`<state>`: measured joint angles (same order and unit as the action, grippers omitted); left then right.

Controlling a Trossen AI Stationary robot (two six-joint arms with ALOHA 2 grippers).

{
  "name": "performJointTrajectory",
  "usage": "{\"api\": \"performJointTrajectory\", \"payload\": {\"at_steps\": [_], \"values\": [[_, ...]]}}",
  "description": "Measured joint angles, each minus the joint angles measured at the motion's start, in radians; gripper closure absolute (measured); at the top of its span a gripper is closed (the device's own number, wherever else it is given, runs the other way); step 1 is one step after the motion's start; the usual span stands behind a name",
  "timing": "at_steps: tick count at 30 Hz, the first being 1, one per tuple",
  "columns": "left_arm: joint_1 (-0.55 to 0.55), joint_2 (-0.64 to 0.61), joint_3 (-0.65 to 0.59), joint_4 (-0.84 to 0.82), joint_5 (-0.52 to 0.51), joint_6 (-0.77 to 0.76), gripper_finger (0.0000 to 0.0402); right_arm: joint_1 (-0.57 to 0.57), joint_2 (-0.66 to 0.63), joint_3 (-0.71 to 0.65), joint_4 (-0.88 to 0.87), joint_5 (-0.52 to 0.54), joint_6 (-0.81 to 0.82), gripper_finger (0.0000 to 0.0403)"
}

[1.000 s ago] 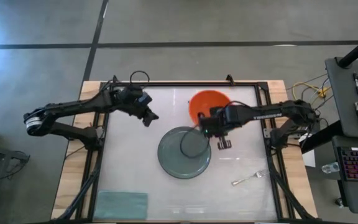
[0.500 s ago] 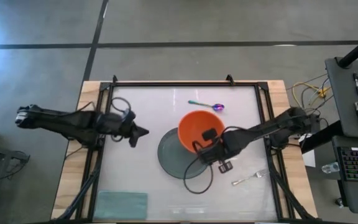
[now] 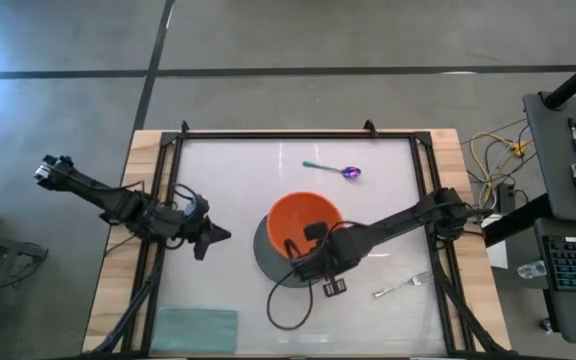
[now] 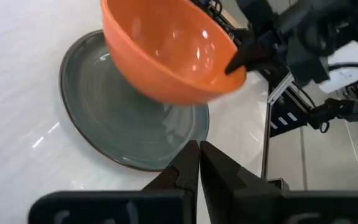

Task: Set table place
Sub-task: Stack the orange bowl on the gray plate

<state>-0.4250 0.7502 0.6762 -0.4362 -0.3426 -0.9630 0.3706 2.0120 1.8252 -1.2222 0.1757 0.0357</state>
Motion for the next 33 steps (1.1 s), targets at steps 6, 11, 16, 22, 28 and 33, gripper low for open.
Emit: {"api": "performJointTrajectory", "payload": {"at_steps": [6, 11, 16, 22, 28, 33], "values": [[-0.024, 0.001, 0.0, 0.001, -0.014, 0.0, 0.0402, 0.035, 0.1, 0.107, -0.018, -0.022, 0.008, 0.039], [-0.029, 0.007, -0.006, 0.003, -0.014, 0.0, 0.0402, 0.038, 0.161, 0.162, -0.063, -0.019, 0.009, 0.039], [-0.038, 0.018, -0.014, 0.02, -0.014, -0.002, 0.0402, 0.037, 0.156, 0.169, -0.055, 0.008, 0.01, 0.039], [-0.042, 0.047, -0.016, 0.067, -0.014, 0.001, 0.0402, 0.037, 0.15, 0.172, -0.048, 0.012, 0.009, 0.0374], [-0.042, 0.061, -0.016, 0.068, -0.014, 0.001, 0.0402, 0.037, 0.15, 0.159, -0.022, 0.011, 0.017, 0.0341], [-0.042, 0.06, -0.016, 0.07, -0.014, 0.001, 0.0402, 0.037, 0.15, 0.159, -0.041, 0.067, 0.037, 0.0319]]}}
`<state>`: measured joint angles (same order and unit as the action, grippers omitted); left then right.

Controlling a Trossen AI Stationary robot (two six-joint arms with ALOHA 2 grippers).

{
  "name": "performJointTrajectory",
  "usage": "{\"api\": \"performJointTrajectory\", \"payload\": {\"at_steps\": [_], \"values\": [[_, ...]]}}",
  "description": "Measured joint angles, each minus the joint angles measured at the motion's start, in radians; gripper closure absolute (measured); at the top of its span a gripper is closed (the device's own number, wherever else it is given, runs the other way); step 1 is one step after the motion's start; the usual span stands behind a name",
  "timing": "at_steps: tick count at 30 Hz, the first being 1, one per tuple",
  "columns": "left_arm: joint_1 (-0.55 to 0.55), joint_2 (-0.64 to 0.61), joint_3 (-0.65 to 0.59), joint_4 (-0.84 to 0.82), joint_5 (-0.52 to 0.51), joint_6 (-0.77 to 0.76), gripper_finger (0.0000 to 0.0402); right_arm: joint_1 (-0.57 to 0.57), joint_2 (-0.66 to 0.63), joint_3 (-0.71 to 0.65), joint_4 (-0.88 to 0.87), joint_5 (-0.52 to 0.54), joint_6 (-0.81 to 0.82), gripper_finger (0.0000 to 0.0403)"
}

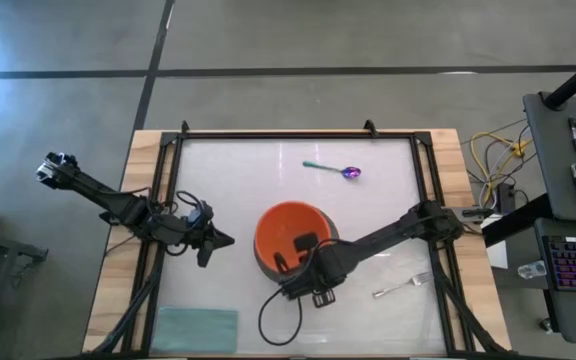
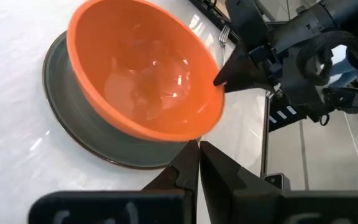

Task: Set table place
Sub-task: Stack the orange bowl on the gray plate

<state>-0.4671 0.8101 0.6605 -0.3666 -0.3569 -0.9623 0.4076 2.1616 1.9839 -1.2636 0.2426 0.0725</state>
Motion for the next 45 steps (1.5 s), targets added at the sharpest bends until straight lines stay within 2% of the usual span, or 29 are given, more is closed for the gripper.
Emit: {"api": "performJointTrajectory", "payload": {"at_steps": [8, 15, 20, 25, 30, 36, 45], "values": [[0.0, 0.001, 0.0, 0.0, 0.0, 0.004, 0.0402, -0.002, -0.003, 0.0, -0.082, 0.025, 0.07, 0.0312], [0.0, 0.001, -0.007, -0.005, 0.0, 0.01, 0.0402, -0.002, -0.05, -0.003, -0.207, 0.057, 0.231, 0.031], [0.003, 0.018, -0.049, -0.017, -0.024, -0.002, 0.0402, -0.002, -0.132, -0.003, -0.234, 0.101, 0.448, 0.0312], [0.05, 0.063, -0.097, -0.01, -0.035, -0.061, 0.0402, -0.002, -0.239, -0.011, -0.308, 0.217, 0.819, 0.033], [0.125, 0.129, -0.108, 0.007, -0.033, -0.04, 0.0402, -0.002, -0.339, -0.054, -0.306, 0.259, 1.001, 0.0344], [0.209, 0.232, -0.104, 0.229, 0.031, 0.109, 0.0402, -0.002, -0.38, -0.145, -0.308, 0.258, 1.117, 0.035], [0.248, 0.36, -0.104, 0.256, 0.04, 0.112, 0.0402, 0.001, -0.378, -0.204, -0.304, 0.248, 1.147, 0.0351]]}}
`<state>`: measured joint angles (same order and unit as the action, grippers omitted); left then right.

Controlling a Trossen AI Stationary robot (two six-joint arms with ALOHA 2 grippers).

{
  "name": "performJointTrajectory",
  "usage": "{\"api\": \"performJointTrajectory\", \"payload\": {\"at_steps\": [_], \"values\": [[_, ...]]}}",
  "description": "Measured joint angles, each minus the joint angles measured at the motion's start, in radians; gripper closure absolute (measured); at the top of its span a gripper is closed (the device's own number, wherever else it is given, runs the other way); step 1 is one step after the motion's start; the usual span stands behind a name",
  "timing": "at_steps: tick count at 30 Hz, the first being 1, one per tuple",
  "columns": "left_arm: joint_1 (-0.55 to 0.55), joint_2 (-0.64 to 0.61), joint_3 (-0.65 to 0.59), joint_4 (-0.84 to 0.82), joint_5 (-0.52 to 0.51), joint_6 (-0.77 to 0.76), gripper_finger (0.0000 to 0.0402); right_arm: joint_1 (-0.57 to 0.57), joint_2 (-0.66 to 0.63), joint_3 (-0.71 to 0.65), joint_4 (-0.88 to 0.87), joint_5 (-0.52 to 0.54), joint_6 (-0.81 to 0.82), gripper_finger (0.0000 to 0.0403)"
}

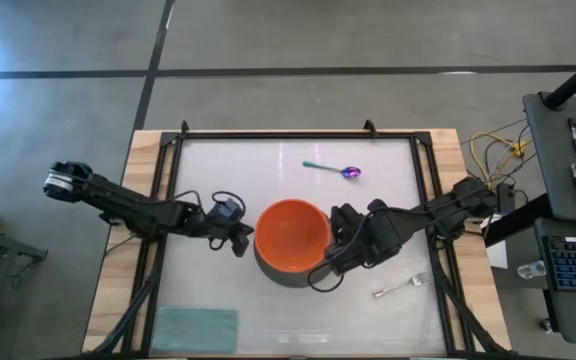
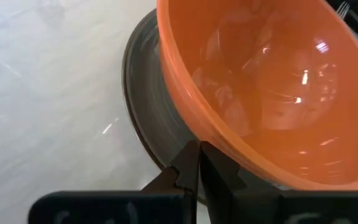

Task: Set table place
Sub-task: Stack the orange bowl on the gray plate, then put the spoon on the orange bowl

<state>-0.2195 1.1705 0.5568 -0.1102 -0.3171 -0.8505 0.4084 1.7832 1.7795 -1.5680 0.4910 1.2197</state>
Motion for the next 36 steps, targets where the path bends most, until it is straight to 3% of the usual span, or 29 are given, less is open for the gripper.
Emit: {"api": "performJointTrajectory", "payload": {"at_steps": [10, 13, 19, 23, 29, 36], "values": [[0.013, 0.107, 0.0, 0.152, 0.002, 0.004, 0.0402, -0.006, 0.001, -0.058, -0.003, 0.008, 0.034, 0.0351], [0.015, 0.127, 0.002, 0.157, 0.046, 0.001, 0.0402, -0.018, 0.001, -0.077, -0.003, 0.019, 0.071, 0.0351], [0.015, 0.077, 0.002, 0.131, 0.087, -0.005, 0.0402, -0.092, -0.008, -0.09, -0.003, 0.105, 0.124, 0.0351], [0.015, -0.053, 0.003, 0.133, 0.081, 0.041, 0.0402, -0.211, -0.021, -0.086, -0.001, 0.117, -0.042, 0.0351], [0.015, -0.244, 0.001, 0.073, 0.081, 0.071, 0.0402, -0.466, -0.03, -0.113, 0.024, -0.056, -0.316, 0.0351], [0.014, -0.43, 0.001, -0.013, 0.085, 0.046, 0.0402, -0.68, -0.03, -0.189, 0.248, -0.193, -0.639, 0.0351]]}}
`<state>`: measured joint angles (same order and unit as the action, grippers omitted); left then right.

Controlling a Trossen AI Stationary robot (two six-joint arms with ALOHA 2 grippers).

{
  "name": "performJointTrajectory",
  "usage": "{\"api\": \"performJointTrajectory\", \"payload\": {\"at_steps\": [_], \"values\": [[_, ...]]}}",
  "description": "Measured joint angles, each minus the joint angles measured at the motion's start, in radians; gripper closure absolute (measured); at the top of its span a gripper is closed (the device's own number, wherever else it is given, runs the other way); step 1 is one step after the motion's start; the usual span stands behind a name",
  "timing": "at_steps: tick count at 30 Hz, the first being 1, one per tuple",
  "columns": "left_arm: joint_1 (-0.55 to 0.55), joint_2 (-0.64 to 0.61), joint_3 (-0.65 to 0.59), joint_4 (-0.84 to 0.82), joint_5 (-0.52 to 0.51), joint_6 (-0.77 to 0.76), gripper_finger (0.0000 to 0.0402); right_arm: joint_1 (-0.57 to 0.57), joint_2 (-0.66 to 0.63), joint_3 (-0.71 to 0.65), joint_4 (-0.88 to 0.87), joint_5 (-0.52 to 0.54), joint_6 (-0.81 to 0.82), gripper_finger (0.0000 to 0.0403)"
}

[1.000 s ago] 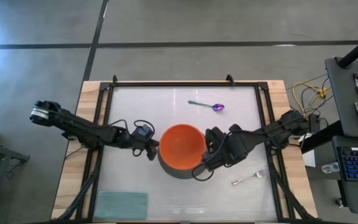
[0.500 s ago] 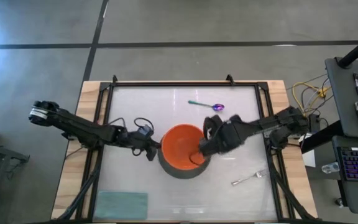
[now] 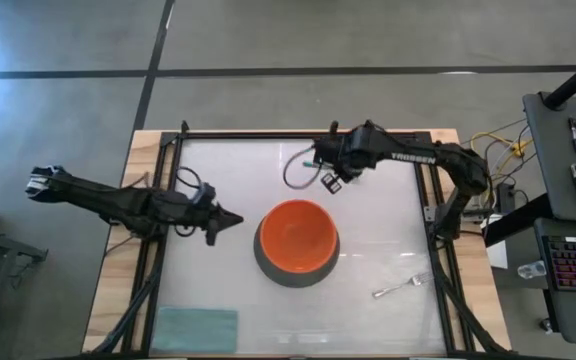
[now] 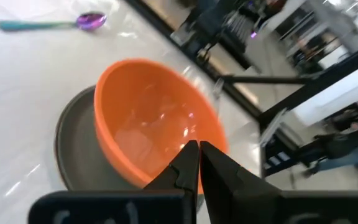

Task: Set table place
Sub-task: Put the spoon on the orange bowl

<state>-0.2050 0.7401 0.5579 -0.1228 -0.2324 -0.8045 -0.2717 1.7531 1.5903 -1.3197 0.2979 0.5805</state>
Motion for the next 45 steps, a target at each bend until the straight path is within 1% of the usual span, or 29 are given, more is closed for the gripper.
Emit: {"api": "performJointTrajectory", "payload": {"at_steps": [2, 4, 6, 8, 10, 12, 14, 17, 19, 23, 28, 33, 42, 45], "values": [[0.0, -0.037, 0.0, 0.001, 0.0, -0.001, 0.0402, -0.036, 0.0, -0.027, 0.071, -0.04, -0.066, 0.0348], [0.002, -0.068, 0.0, -0.001, 0.0, -0.001, 0.0402, -0.063, 0.0, -0.051, 0.11, -0.052, -0.114, 0.0339], [0.006, -0.088, 0.0, 0.0, 0.0, -0.01, 0.0402, -0.097, 0.011, -0.068, 0.106, -0.061, -0.136, 0.0328], [0.011, -0.101, -0.001, -0.001, 0.0, -0.034, 0.0402, -0.147, 0.031, -0.091, 0.094, -0.093, -0.14, 0.0319], [0.014, -0.11, -0.001, 0.001, -0.003, -0.052, 0.0402, -0.205, 0.051, -0.128, 0.108, -0.133, -0.141, 0.032], [0.018, -0.116, -0.001, 0.0, -0.012, -0.054, 0.0402, -0.254, 0.072, -0.165, 0.141, -0.17, -0.147, 0.0331], [0.027, -0.119, -0.001, 0.0, -0.025, -0.058, 0.0402, -0.288, 0.091, -0.194, 0.178, -0.165, -0.166, 0.035], [0.05, -0.123, -0.001, 0.0, -0.039, -0.104, 0.0402, -0.316, 0.107, -0.215, 0.234, -0.176, -0.19, 0.0383], [0.066, -0.121, -0.001, 0.001, -0.039, -0.13, 0.0402, -0.328, 0.115, -0.217, 0.254, -0.177, -0.195, 0.0391], [0.093, -0.11, -0.001, 0.001, -0.039, -0.151, 0.0402, -0.342, 0.136, -0.218, 0.3, -0.176, -0.196, 0.0394], [0.106, -0.1, -0.001, 0.004, -0.037, -0.159, 0.0402, -0.365, 0.199, -0.218, 0.303, -0.239, -0.198, 0.0394], [0.107, -0.098, -0.001, 0.002, -0.035, -0.177, 0.0402, -0.371, 0.262, -0.216, 0.297, -0.252, -0.197, 0.0394], [0.119, -0.09, -0.001, 0.003, -0.036, -0.188, 0.0402, -0.371, 0.282, -0.198, 0.294, -0.281, -0.243, 0.0394], [0.139, -0.084, -0.001, 0.0, -0.034, -0.188, 0.0402, -0.364, 0.282, -0.194, 0.314, -0.318, -0.263, 0.0394]]}}
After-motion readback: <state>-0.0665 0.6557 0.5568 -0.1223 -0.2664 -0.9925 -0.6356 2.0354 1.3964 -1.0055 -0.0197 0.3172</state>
